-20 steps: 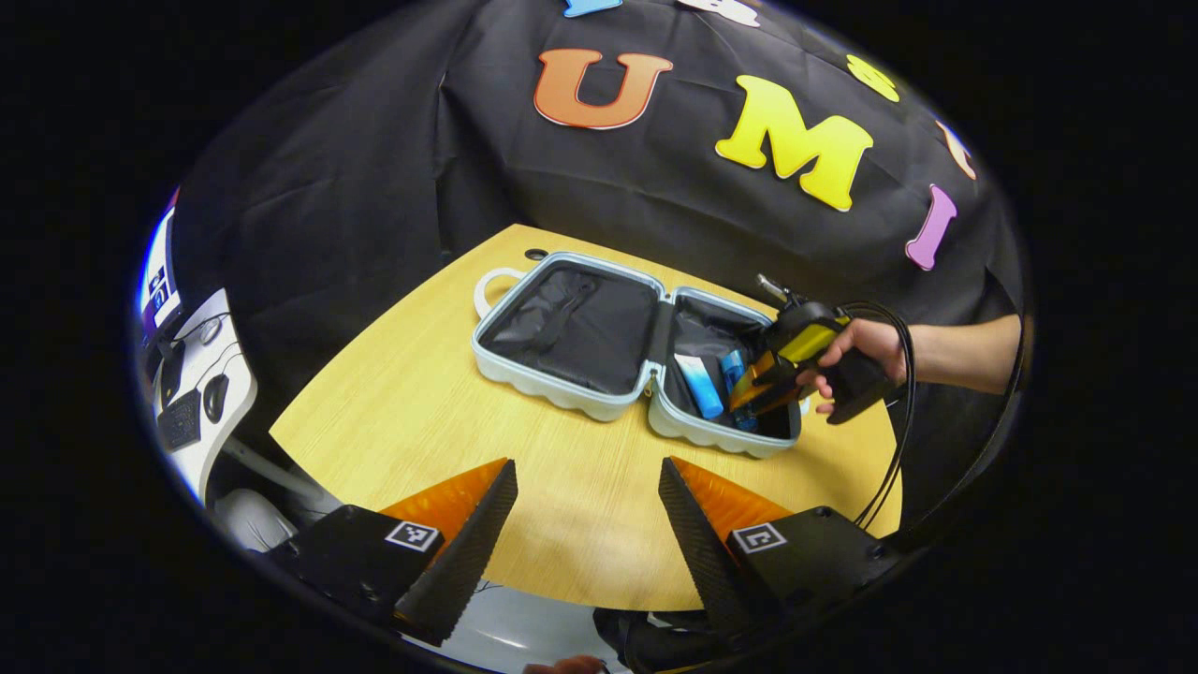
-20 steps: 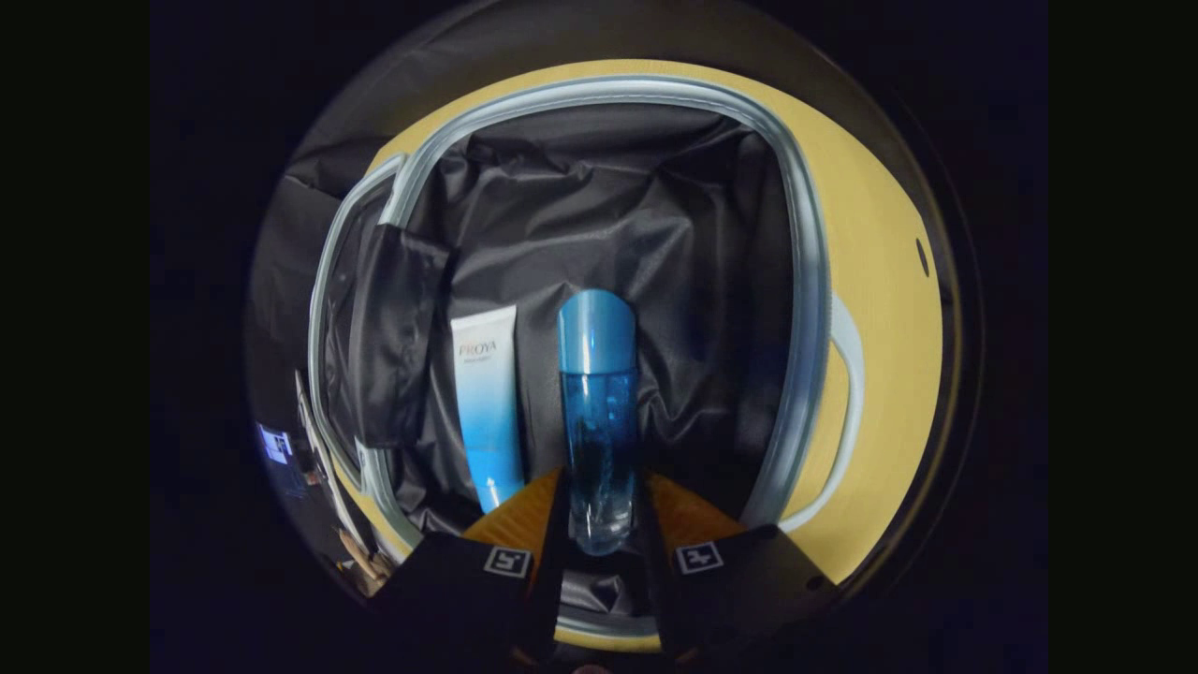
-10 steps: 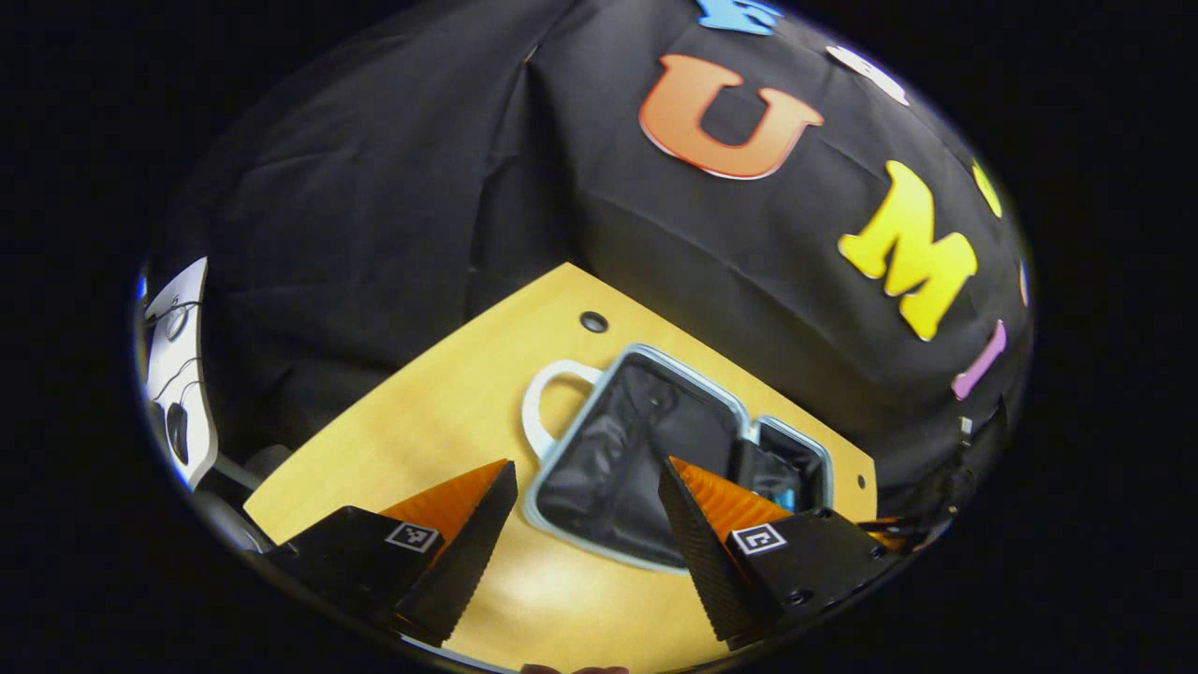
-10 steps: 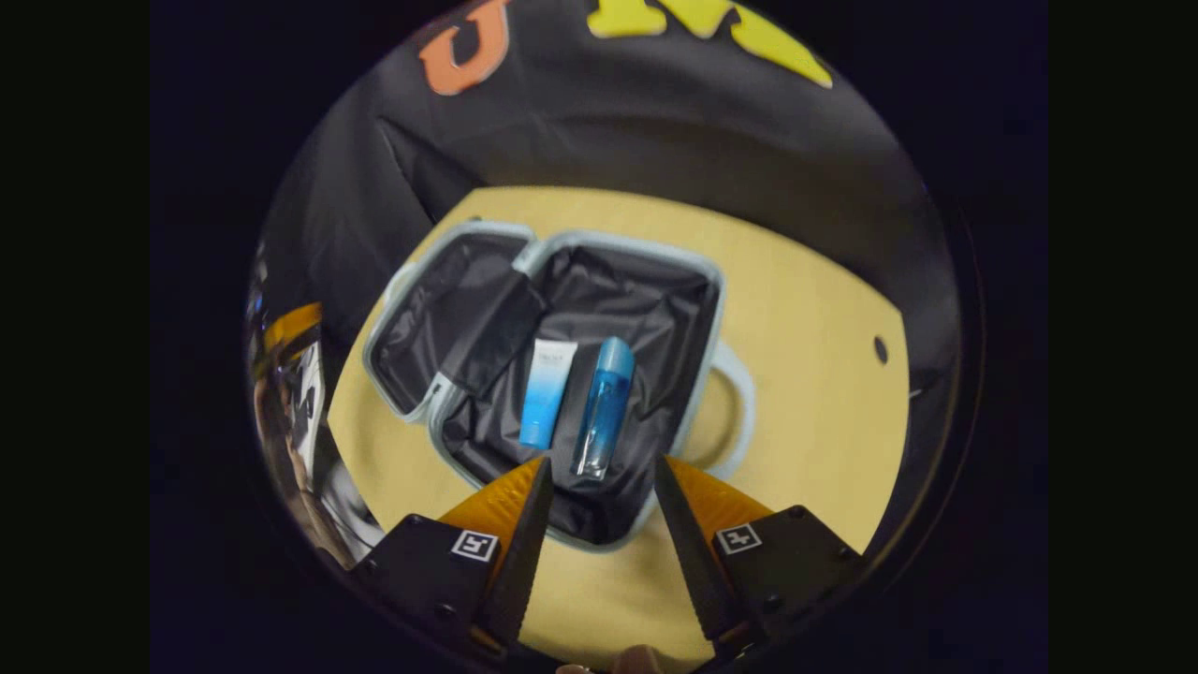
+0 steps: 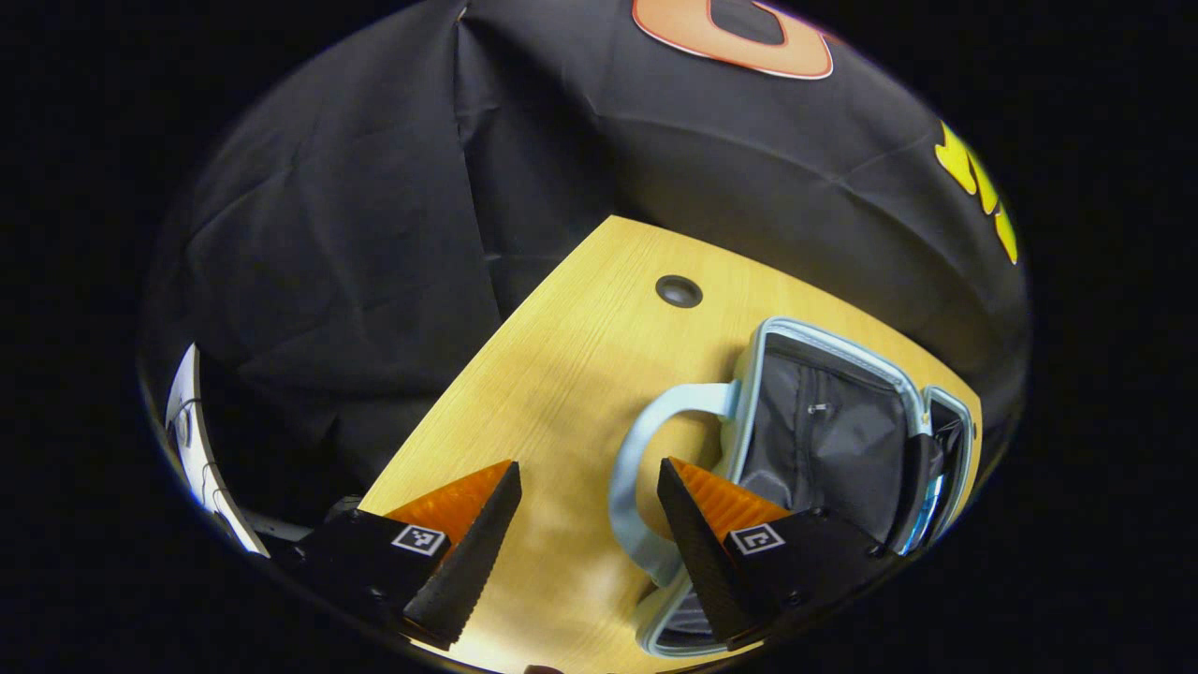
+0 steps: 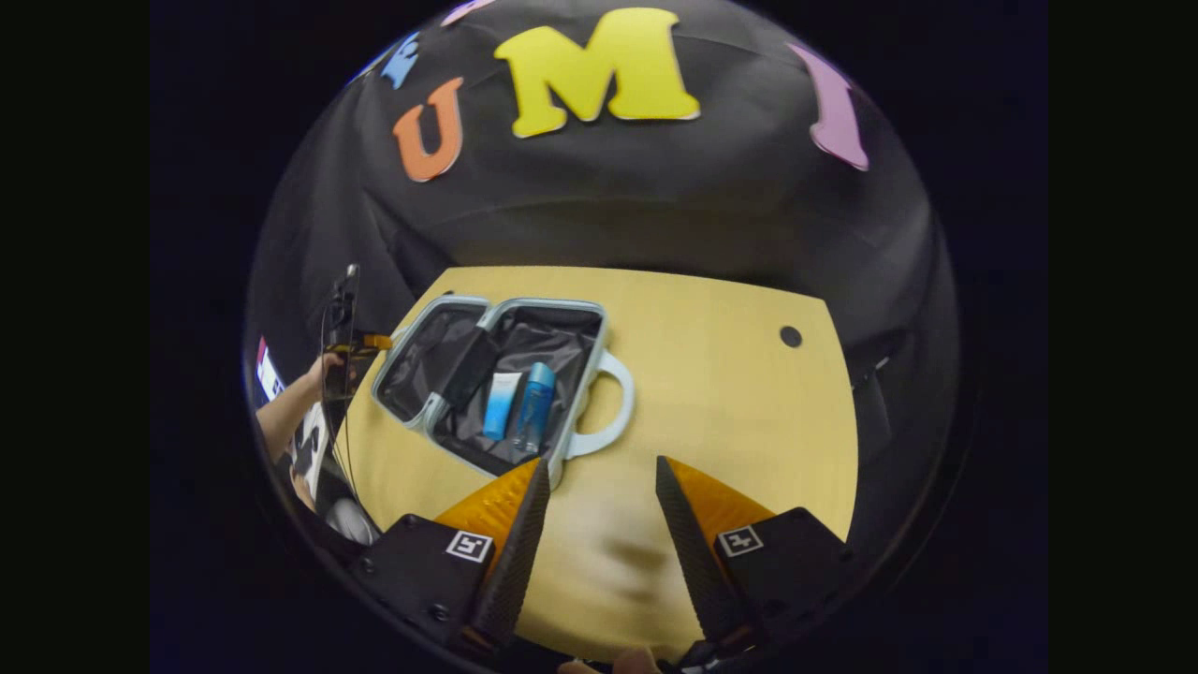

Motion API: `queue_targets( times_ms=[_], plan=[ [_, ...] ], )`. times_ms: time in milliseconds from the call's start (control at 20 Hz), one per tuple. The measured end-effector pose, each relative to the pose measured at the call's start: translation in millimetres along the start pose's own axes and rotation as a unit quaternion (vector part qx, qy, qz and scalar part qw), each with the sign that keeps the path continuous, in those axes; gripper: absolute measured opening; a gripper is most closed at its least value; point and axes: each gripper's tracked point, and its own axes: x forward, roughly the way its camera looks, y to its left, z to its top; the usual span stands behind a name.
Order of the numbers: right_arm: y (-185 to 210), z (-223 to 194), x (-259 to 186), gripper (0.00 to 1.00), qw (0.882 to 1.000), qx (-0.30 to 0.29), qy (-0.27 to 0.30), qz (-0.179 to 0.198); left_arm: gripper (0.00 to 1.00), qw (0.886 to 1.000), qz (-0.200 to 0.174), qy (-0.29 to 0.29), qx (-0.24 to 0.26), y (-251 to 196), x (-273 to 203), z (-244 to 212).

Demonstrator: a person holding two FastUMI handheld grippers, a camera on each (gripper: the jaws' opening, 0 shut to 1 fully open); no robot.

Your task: First open the suitcase, pack the skin care products into it, and then close the suitcase.

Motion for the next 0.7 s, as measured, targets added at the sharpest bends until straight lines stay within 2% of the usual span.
queue_targets(
  times_ms=[50,100,200,250,300,350,400,550,700],
  plan=[
    [-9.2,-2.2,-2.0,0.7,1.0,0.009,-0.001,-0.011,1.0,1.0,0.005,0.003,0.003,-0.8,6.6,0.3],
    [-17.1,-2.8,-3.6,0.69,1.0,0.014,-0.003,-0.021,0.92,1.0,0.003,0.009,0.001,-4.6,12.6,-1.6],
    [-24.3,0.1,-9.6,0.7,0.999,0.018,-0.01,-0.029,0.83,1.0,0.005,0.022,-0.008,-6.5,21.2,-10.5],
    [-25.7,2.4,-11.7,0.69,0.999,0.013,-0.015,-0.03,0.84,1.0,0.006,0.021,-0.02,-5.4,25.3,-11.5],
    [-27.3,4.1,-12.2,0.7,0.999,0.006,-0.019,-0.034,0.7,0.999,0.004,0.021,-0.041,-6.7,27.7,-13.3],
    [-29.2,5.4,-13.3,0.69,0.999,-0.001,-0.022,-0.035,0.67,0.998,0.0,0.024,-0.064,-11.2,29.8,-15.1],
    [-26.6,5.6,-15.0,0.69,0.999,-0.004,-0.026,-0.032,0.46,0.997,-0.012,0.026,-0.072,-16.0,28.9,-16.6],
    [-21.4,0.2,-17.7,0.7,0.999,-0.025,-0.034,-0.027,0.2,0.997,-0.01,0.021,-0.079,-23.1,16.8,-6.5],
    [-21.4,4.8,-26.6,0.71,0.997,-0.041,-0.064,-0.03,0.17,0.999,0.011,-0.012,-0.05,-24.6,-13.5,18.1]
  ],
)
